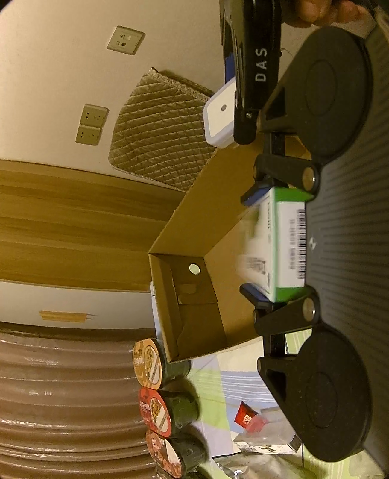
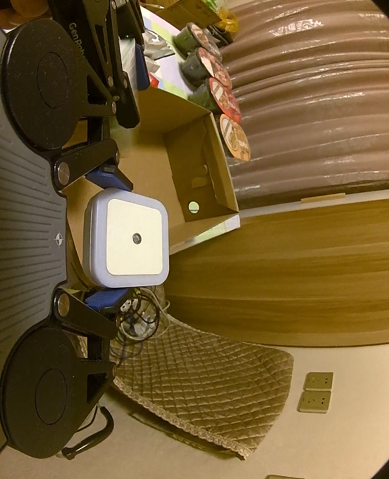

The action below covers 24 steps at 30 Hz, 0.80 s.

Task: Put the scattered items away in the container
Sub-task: 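Open the left tool over the cardboard box while the right tool releases the night-light inside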

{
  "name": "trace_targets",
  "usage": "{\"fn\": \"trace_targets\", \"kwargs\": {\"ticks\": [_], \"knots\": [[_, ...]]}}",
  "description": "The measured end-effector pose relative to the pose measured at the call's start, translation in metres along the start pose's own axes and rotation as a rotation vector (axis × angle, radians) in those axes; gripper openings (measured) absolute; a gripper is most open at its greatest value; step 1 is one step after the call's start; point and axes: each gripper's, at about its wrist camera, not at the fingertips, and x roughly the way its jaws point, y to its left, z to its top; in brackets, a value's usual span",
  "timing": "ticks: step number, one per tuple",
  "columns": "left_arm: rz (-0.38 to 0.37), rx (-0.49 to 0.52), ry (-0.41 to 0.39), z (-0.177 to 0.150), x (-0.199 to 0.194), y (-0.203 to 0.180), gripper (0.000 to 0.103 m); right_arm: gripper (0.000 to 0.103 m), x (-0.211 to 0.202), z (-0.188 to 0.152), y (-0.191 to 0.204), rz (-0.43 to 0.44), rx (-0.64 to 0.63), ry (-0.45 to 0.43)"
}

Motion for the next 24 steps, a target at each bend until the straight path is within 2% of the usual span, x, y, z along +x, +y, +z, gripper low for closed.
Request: {"fn": "trace_targets", "kwargs": {"ticks": [17, 24], "knots": [[0.062, -0.055, -0.029, -0.008, -0.038, 0.032, 0.052, 0.069, 0.019, 0.0, 0.025, 0.091, -0.05, 0.054], [0.081, -0.08, -0.022, -0.017, -0.049, 0.045, 0.052, 0.069, 0.017, -0.007, 0.027, 0.082, -0.058, 0.044]]}}
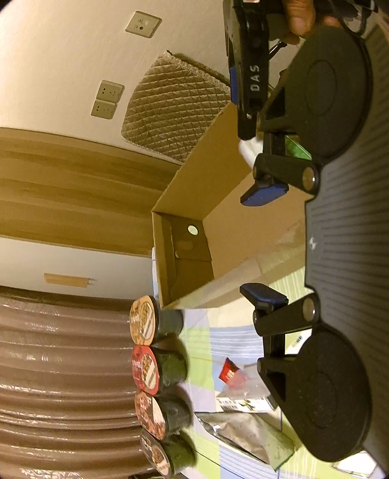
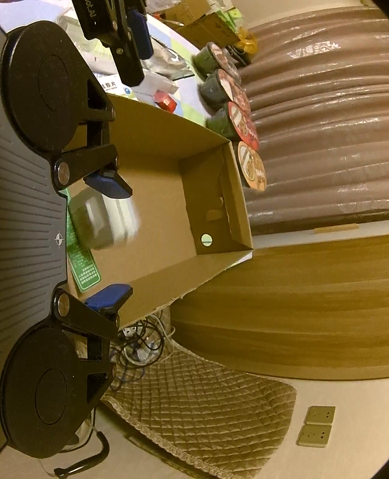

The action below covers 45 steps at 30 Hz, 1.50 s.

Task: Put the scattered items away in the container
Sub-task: 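Open the left tool over the cardboard box while the right tool releases the night-light inside, then grasp the plastic-wrapped white tray with the left tool while the right tool grasps the Mecobalamin box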

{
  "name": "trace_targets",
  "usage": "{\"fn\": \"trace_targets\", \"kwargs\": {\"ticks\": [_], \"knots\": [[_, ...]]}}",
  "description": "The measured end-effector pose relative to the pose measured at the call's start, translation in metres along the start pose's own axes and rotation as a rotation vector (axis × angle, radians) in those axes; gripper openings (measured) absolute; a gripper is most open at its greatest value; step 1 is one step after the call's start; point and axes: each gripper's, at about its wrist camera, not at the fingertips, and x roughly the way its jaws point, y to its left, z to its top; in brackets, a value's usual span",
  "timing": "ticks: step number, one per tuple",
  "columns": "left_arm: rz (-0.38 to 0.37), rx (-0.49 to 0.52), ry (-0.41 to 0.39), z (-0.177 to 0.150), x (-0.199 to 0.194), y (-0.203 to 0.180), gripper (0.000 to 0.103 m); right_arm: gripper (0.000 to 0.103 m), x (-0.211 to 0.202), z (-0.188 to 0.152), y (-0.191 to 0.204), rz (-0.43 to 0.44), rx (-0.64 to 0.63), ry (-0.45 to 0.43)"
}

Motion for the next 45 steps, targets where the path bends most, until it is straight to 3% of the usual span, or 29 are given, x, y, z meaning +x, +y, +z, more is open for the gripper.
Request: {"fn": "trace_targets", "kwargs": {"ticks": [12, 22, 23, 24, 26, 36, 45], "knots": [[0.063, -0.047, 0.022, -0.02, -0.031, 0.031, 0.052, 0.069, -0.021, -0.005, 0.015, 0.007, -0.009, -0.008], [0.164, -0.073, 0.031, -0.038, -0.079, 0.078, 0.056, 0.07, -0.046, 0.011, 0.075, 0.106, -0.065, -0.068], [0.175, -0.078, 0.033, -0.04, -0.083, 0.085, 0.056, 0.075, -0.048, 0.011, 0.084, 0.119, -0.078, -0.07], [0.185, -0.082, 0.036, -0.043, -0.087, 0.091, 0.057, 0.101, -0.05, 0.011, 0.093, 0.135, -0.09, -0.076], [0.206, -0.091, 0.041, -0.048, -0.096, 0.104, 0.058, 0.103, -0.052, 0.008, 0.112, 0.182, -0.13, -0.093], [0.276, -0.089, 0.087, -0.068, -0.116, 0.152, 0.067, 0.103, -0.017, -0.014, 0.186, 0.28, -0.307, 0.031], [0.286, -0.058, 0.165, -0.074, -0.096, 0.178, 0.073, 0.103, 0.038, -0.027, 0.215, 0.313, -0.467, 0.157]]}}
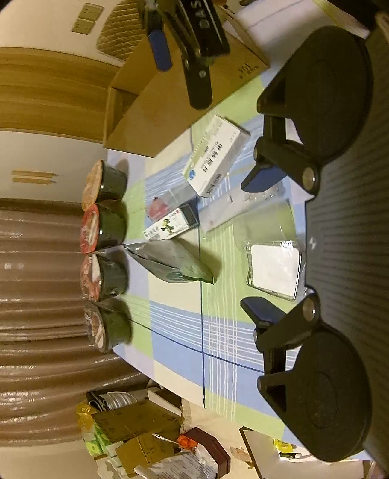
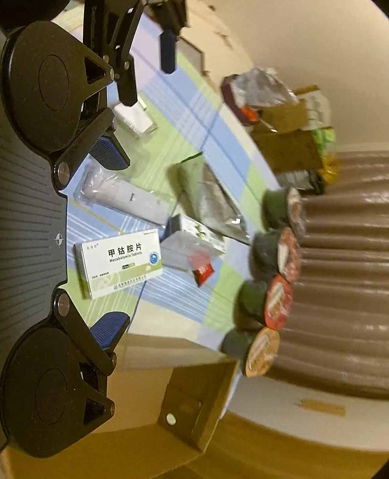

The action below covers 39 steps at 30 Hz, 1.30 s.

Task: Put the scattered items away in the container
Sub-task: 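Grasp the plastic-wrapped white tray with the left tool while the right tool grasps the Mecobalamin box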

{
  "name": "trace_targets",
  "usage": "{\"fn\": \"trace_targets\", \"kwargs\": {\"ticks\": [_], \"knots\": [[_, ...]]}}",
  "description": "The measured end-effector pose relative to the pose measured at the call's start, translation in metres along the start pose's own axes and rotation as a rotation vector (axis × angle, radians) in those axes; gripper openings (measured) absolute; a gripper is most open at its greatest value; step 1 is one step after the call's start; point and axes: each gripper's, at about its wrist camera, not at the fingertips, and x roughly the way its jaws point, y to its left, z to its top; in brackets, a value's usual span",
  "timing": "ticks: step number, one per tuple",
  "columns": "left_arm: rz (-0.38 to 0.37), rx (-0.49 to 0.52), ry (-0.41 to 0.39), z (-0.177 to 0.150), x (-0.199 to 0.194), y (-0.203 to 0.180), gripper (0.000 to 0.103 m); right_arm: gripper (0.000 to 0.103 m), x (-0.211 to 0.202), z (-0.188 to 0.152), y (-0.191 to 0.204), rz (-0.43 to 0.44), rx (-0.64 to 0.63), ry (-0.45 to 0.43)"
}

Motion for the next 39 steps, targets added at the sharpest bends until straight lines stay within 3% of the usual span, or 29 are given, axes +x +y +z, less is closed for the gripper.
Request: {"fn": "trace_targets", "kwargs": {"ticks": [11, 19, 36, 39], "knots": [[0.007, 0.051, 0.108, -0.003, 0.046, 0.01, 0.074, 0.103, 0.073, 0.003, -0.011, 0.003, -0.077, 0.168], [0.0, 0.011, 0.183, -0.01, 0.073, 0.024, 0.074, 0.103, 0.11, 0.001, -0.025, 0.004, -0.125, 0.254], [0.009, -0.105, 0.176, -0.018, 0.08, 0.049, 0.074, 0.103, 0.152, 0.008, -0.039, -0.008, -0.097, 0.326], [0.011, -0.111, 0.177, -0.018, 0.081, 0.051, 0.074, 0.079, 0.155, 0.005, -0.041, -0.006, -0.078, 0.342]]}}
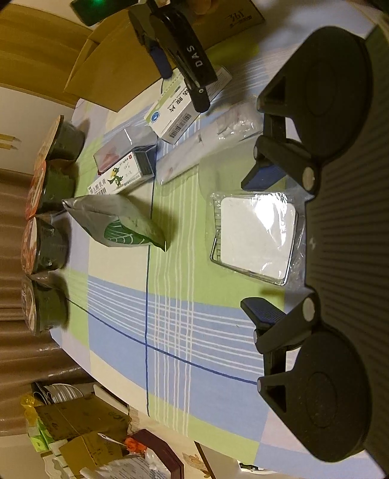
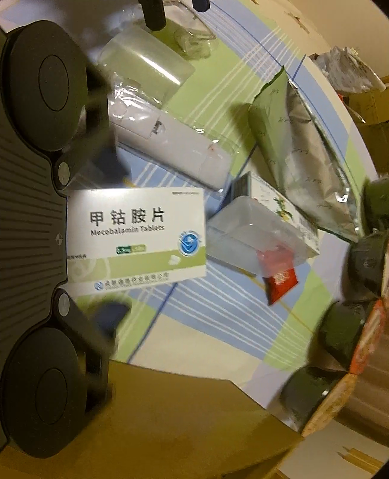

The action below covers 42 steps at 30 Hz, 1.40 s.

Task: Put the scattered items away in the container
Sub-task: 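Grasp the plastic-wrapped white tray with the left tool while the right tool grasps the Mecobalamin box, then carry the wrapped tray with the left tool while the right tool carries the Mecobalamin box to the cardboard box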

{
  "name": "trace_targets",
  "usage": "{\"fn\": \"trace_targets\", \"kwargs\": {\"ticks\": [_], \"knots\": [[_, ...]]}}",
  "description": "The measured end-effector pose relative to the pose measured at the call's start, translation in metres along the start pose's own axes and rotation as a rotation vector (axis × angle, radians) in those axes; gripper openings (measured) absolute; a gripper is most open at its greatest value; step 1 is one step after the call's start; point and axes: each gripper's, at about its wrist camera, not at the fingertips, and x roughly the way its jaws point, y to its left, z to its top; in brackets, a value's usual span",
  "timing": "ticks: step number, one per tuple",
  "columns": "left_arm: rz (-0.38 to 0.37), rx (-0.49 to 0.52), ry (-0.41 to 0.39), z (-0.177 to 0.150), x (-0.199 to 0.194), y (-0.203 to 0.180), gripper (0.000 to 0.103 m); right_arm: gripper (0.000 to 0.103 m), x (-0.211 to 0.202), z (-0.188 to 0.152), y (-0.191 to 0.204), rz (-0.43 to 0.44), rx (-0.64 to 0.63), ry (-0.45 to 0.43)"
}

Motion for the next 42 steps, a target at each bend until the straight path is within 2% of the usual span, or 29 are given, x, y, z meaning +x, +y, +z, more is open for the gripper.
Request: {"fn": "trace_targets", "kwargs": {"ticks": [2, 3, 10, 12, 17, 20, 26, 37, 42], "knots": [[-0.002, 0.005, 0.011, 0.0, 0.003, 0.001, 0.074, 0.078, 0.0, -0.001, 0.0, -0.002, 0.013, -0.008], [-0.004, 0.013, 0.02, 0.0, 0.005, 0.0, 0.074, 0.074, 0.0, -0.002, 0.0, -0.008, 0.018, -0.011], [-0.015, 0.014, 0.053, -0.002, 0.014, 0.004, 0.073, 0.073, -0.018, -0.011, 0.011, -0.025, 0.049, -0.031], [-0.017, 0.015, 0.048, -0.002, 0.013, 0.004, 0.062, 0.073, -0.03, -0.013, 0.016, -0.037, 0.081, -0.049], [-0.012, 0.021, 0.039, -0.003, 0.009, 0.002, 0.059, 0.073, -0.049, -0.025, 0.032, -0.038, 0.147, -0.065], [-0.01, 0.004, 0.034, -0.003, 0.007, 0.006, 0.058, 0.073, -0.047, -0.035, 0.039, -0.025, 0.142, -0.036], [-0.006, 0.017, 0.045, -0.002, 0.01, 0.004, 0.058, 0.074, -0.04, -0.038, 0.028, -0.022, 0.146, -0.003], [0.001, 0.021, 0.065, -0.004, 0.014, 0.004, 0.062, 0.074, -0.028, -0.034, 0.021, -0.008, 0.18, 0.014], [0.005, 0.02, 0.071, -0.004, 0.015, 0.004, 0.059, 0.073, -0.026, -0.032, 0.02, -0.002, 0.19, 0.013]]}}
